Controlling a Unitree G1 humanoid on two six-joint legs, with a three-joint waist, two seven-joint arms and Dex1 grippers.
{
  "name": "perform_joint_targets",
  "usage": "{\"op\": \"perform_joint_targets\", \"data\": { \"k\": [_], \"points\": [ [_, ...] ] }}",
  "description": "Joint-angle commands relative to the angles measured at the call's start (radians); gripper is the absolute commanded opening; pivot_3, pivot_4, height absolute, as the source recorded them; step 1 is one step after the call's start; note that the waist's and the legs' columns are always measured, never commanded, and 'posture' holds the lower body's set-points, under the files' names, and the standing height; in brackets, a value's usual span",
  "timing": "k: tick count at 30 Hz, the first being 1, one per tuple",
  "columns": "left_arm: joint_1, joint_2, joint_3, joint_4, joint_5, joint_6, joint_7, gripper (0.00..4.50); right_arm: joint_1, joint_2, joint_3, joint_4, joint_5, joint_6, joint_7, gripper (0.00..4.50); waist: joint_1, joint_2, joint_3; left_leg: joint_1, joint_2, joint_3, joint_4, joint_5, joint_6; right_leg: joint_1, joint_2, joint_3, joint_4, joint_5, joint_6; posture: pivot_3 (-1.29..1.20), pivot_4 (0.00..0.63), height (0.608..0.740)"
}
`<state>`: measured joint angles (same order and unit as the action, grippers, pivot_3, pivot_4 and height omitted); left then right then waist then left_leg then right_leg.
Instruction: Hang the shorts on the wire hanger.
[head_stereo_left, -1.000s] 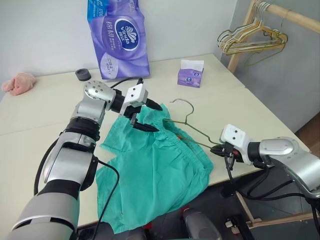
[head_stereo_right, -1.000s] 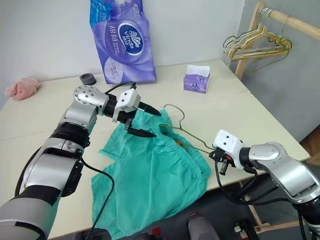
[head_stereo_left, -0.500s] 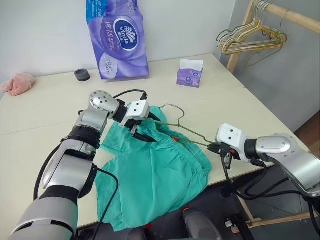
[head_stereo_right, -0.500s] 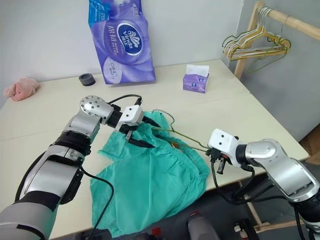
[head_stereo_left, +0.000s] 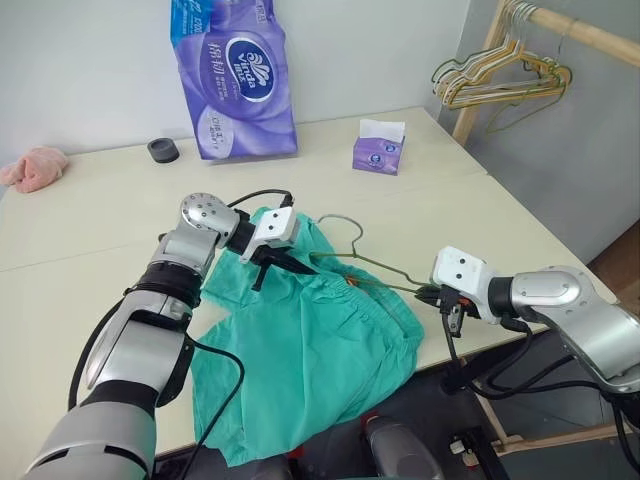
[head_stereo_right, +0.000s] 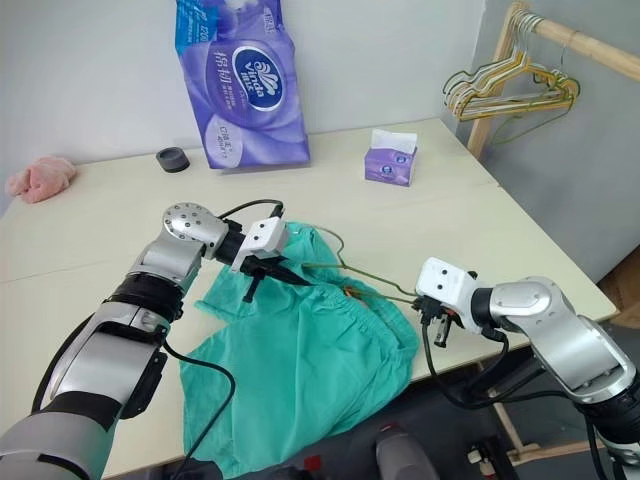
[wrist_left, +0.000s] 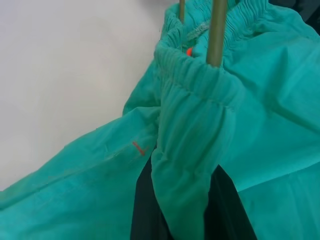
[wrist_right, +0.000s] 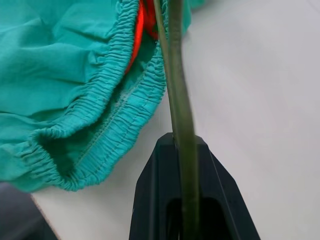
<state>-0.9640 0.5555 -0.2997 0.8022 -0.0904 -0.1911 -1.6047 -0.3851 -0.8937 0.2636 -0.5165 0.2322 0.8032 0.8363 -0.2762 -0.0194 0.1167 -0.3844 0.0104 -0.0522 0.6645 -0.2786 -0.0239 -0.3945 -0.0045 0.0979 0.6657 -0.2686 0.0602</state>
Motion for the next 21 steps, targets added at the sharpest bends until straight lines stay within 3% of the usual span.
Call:
{"op": "perform_joint_targets", "data": {
  "k": [1,4,9,15,18,20,21],
  "points": [
    [0.001,-0.018,0.012,-0.039,0.001,0.007,-0.005,0.03,-0.034,0.013,-0.059,-0.058,0.026,-0.056,0.021,0.00,0.000,0.000,0.000,0.000,0.000,0.000,0.000,0.000,0.000,0.000,0.000,0.000,0.000,0.000,0.000,-0.29,0.093,0.740],
    [-0.003,-0.016,0.025,-0.028,0.010,0.015,0.014,0.00,-0.015,-0.015,-0.085,-0.075,0.033,-0.057,0.046,0.72,0.000,0.000,0.000,0.000,0.000,0.000,0.000,0.000,0.000,0.000,0.000,0.000,0.000,0.000,0.000,-0.29,0.094,0.740],
    [0.004,-0.018,0.042,-0.030,0.012,0.031,0.025,0.00,-0.013,-0.061,-0.121,-0.108,0.041,-0.048,0.070,2.44,0.000,0.000,0.000,0.000,0.000,0.000,0.000,0.000,0.000,0.000,0.000,0.000,0.000,0.000,0.000,-0.29,0.095,0.740],
    [0.002,-0.007,0.059,0.012,0.027,0.021,0.086,0.00,0.084,-0.267,-0.307,-0.123,0.097,-0.062,0.209,4.44,0.005,0.001,0.001,0.000,0.000,0.000,0.000,0.000,0.000,0.000,-0.001,0.000,-0.001,0.000,0.000,-0.29,0.098,0.740],
    [-0.032,0.003,0.099,0.074,0.024,0.028,0.153,0.00,0.168,-0.216,-0.539,-0.128,0.224,0.069,0.195,4.44,0.006,0.000,0.001,0.001,0.000,0.001,0.000,0.000,0.000,0.002,-0.001,-0.001,-0.001,0.000,0.000,-0.29,0.100,0.740],
    [-0.052,0.008,0.118,0.106,0.021,0.032,0.178,0.00,0.206,-0.139,-0.598,-0.159,0.276,0.119,0.135,4.44,0.004,-0.001,0.002,0.001,0.000,0.001,0.000,0.000,0.000,0.002,0.000,0.000,0.000,0.000,0.000,-0.29,0.100,0.740],
    [-0.064,0.013,0.133,0.124,0.016,0.045,0.186,0.00,0.240,-0.049,-0.600,-0.192,0.310,0.165,0.065,4.44,0.004,-0.001,0.002,0.001,0.000,0.001,0.000,0.000,0.000,0.003,0.000,-0.001,0.000,0.000,0.000,-0.29,0.101,0.740]
  ]
}}
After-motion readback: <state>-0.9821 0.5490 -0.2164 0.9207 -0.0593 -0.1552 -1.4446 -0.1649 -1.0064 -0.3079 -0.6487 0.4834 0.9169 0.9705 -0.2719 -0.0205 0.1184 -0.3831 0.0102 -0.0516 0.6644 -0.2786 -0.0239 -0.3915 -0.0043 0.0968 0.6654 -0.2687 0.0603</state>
